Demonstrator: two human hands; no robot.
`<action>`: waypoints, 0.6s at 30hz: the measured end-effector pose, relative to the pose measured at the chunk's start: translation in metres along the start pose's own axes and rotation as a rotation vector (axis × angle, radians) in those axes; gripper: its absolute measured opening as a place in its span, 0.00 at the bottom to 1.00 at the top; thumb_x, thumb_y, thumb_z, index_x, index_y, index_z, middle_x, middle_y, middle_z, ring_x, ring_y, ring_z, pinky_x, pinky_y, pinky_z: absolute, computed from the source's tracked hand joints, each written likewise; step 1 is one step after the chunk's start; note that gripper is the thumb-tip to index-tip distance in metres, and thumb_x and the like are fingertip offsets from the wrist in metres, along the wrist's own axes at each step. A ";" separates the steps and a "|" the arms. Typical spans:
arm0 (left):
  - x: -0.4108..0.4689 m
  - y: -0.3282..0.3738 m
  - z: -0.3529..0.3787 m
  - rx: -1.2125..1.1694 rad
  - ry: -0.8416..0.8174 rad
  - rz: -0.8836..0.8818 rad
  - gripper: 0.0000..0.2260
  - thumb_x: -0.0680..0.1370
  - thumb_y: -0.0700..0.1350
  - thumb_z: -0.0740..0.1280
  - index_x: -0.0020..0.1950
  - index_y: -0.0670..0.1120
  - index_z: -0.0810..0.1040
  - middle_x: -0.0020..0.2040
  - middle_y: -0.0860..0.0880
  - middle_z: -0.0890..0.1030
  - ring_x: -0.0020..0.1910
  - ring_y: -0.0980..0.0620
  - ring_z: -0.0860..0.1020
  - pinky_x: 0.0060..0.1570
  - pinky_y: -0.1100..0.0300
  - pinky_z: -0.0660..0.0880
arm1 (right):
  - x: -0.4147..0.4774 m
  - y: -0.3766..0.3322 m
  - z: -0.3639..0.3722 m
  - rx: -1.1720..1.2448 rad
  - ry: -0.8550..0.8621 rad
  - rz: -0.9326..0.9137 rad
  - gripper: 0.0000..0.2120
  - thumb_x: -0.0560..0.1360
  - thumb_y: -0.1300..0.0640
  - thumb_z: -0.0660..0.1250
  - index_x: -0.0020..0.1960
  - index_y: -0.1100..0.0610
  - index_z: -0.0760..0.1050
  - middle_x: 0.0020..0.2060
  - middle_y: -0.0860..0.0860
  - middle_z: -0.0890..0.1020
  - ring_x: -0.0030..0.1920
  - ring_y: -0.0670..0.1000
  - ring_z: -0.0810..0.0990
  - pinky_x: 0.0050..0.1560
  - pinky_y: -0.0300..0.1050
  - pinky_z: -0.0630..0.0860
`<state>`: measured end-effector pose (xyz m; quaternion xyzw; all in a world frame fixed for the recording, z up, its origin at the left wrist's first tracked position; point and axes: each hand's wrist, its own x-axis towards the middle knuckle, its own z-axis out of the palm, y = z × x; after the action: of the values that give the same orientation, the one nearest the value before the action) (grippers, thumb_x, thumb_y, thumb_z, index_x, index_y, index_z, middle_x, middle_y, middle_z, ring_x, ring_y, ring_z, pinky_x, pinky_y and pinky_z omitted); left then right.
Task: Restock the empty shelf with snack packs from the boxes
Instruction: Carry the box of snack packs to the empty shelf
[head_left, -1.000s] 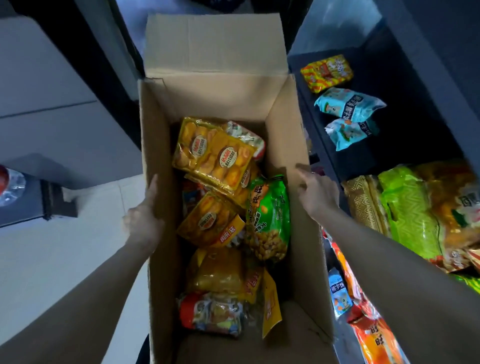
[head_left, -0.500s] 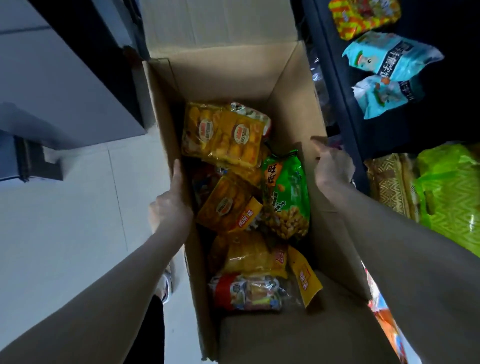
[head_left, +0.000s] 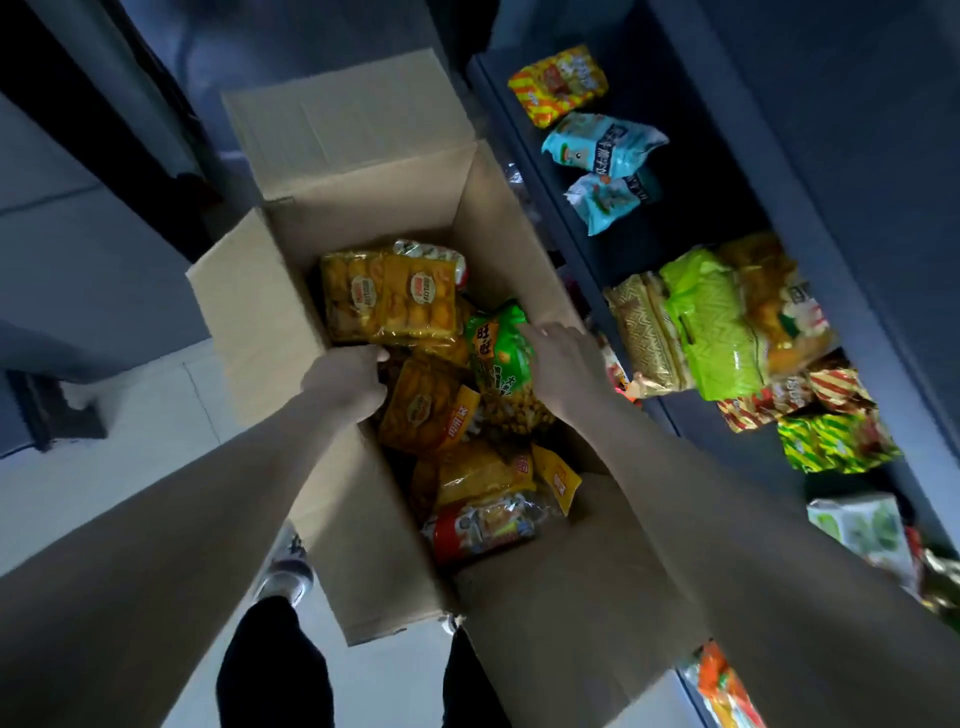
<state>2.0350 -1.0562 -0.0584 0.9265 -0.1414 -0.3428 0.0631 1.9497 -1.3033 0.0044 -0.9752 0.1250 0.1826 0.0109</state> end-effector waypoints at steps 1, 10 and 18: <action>-0.018 0.008 -0.023 -0.001 -0.029 0.079 0.18 0.77 0.52 0.67 0.66 0.49 0.76 0.57 0.45 0.81 0.52 0.45 0.80 0.52 0.49 0.79 | -0.016 -0.004 -0.007 0.022 0.010 -0.009 0.30 0.79 0.63 0.62 0.78 0.49 0.61 0.69 0.57 0.73 0.66 0.60 0.73 0.64 0.56 0.69; -0.146 0.042 -0.157 0.292 -0.030 0.836 0.15 0.79 0.50 0.68 0.66 0.52 0.76 0.56 0.53 0.81 0.51 0.53 0.79 0.46 0.60 0.74 | -0.193 -0.036 -0.115 0.151 0.182 0.208 0.26 0.76 0.58 0.69 0.73 0.52 0.71 0.62 0.56 0.80 0.60 0.59 0.79 0.59 0.55 0.76; -0.282 0.117 -0.196 0.584 0.088 1.432 0.17 0.79 0.52 0.67 0.68 0.54 0.74 0.60 0.53 0.78 0.55 0.52 0.77 0.51 0.56 0.75 | -0.381 -0.051 -0.199 0.046 0.450 0.467 0.22 0.72 0.61 0.65 0.66 0.53 0.76 0.50 0.56 0.83 0.50 0.61 0.81 0.46 0.53 0.78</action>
<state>1.9330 -1.0772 0.2888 0.6010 -0.7881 -0.1300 0.0280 1.6893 -1.1757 0.3251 -0.9356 0.3485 -0.0429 -0.0374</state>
